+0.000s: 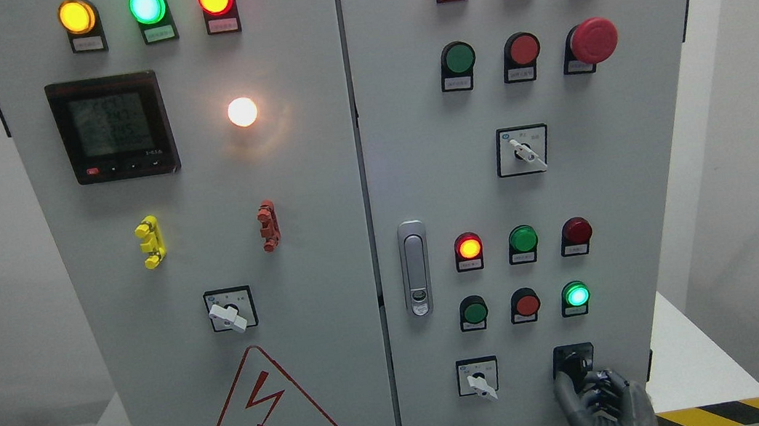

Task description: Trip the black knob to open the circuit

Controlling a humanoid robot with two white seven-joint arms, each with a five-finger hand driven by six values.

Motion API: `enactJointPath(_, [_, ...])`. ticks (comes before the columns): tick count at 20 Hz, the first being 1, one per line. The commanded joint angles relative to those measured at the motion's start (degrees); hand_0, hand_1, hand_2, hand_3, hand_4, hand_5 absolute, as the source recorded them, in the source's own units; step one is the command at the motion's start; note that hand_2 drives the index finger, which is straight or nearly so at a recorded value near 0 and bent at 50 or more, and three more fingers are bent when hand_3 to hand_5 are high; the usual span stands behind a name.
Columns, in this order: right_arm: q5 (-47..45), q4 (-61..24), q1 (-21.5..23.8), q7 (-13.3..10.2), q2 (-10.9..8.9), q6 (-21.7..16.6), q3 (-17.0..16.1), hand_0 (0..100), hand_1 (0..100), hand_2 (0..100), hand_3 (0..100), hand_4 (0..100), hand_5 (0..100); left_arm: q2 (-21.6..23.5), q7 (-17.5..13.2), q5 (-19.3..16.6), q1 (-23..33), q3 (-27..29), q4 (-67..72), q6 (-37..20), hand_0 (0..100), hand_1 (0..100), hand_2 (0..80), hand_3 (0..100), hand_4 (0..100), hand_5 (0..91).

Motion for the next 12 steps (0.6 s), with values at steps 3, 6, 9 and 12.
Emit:
enactJointPath(3, [0.06,-0.06,0.01,-0.03,0.05,-0.13,-0.43,41,71,57,84,86,97,0.04,0.01,-1.76,0.0,0.0,0.06,-0.04,12,39,0.0,0,0,0.0])
enactJointPath(6, [0.06,-0.06,0.01,-0.03,0.05,-0.13,-0.7,41,71,57,84,86,97,0.04,0.01,-1.76,0.0,0.0,0.06,-0.04,12,39,0.0,0,0,0.0])
enactJointPath(9, [0.06,-0.06,-0.08,-0.03,-0.04,-0.13,-1.05,41,71,57,84,86,97,0.04,0.01,-1.76,0.0,0.0,-0.02,-0.04,12,39,0.0,0,0,0.0])
enactJointPath(12, [0.06,-0.06,-0.08,-0.03,-0.04,-0.13,-1.05,41,71,57,84,86,97,0.04,0.01,-1.76,0.0,0.0,-0.02,-0.04,12,39,0.0,0,0,0.0])
